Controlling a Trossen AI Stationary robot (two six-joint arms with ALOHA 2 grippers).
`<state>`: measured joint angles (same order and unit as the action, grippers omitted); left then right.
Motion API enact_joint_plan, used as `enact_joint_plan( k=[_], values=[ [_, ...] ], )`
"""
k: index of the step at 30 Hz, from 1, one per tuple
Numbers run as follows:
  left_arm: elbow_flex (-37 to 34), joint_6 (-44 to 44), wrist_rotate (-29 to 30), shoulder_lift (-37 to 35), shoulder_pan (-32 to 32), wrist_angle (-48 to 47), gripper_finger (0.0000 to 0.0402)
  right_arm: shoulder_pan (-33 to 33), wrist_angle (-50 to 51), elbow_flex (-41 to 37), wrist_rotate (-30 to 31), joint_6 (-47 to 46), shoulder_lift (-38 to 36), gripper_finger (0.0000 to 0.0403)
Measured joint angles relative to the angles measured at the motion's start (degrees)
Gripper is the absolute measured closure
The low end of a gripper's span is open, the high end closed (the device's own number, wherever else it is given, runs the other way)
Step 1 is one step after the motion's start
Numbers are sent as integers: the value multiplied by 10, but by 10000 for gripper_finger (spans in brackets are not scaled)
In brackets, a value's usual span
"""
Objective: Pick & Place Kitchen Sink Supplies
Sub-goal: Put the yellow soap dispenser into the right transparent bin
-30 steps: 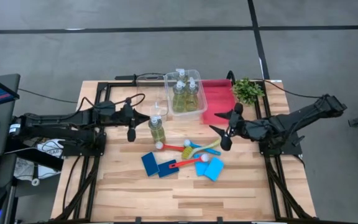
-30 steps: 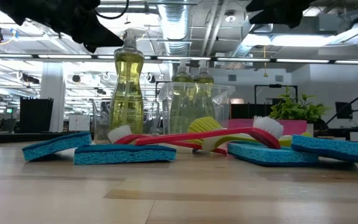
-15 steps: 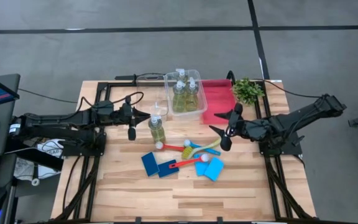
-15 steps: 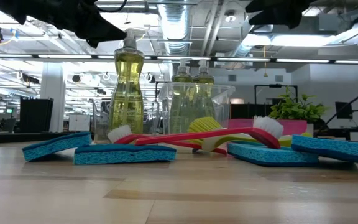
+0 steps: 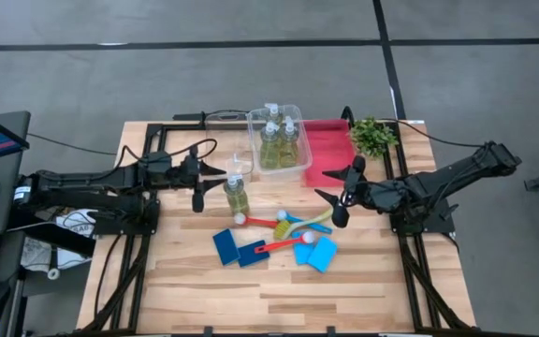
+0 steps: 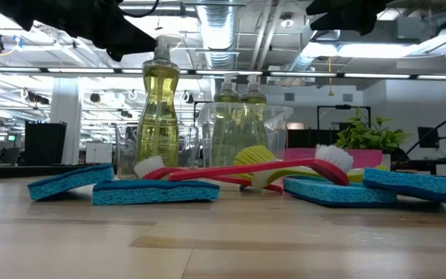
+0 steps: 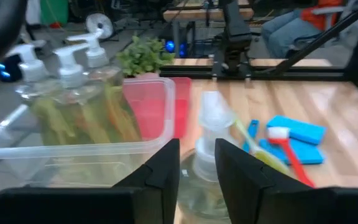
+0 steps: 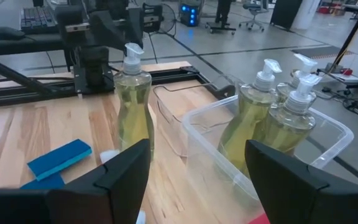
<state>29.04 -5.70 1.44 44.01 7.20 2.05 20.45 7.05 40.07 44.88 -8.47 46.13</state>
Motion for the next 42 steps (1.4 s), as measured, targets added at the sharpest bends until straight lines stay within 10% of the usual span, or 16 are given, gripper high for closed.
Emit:
enact_joint_plan(
  k=[19,42],
  values=[
    [0,-15,-26,99,0,112,233,0,0,0,0,-1,1,148],
    [0,-13,-25,112,0,157,282,0,2,0,0,0,1,148]
  ],
)
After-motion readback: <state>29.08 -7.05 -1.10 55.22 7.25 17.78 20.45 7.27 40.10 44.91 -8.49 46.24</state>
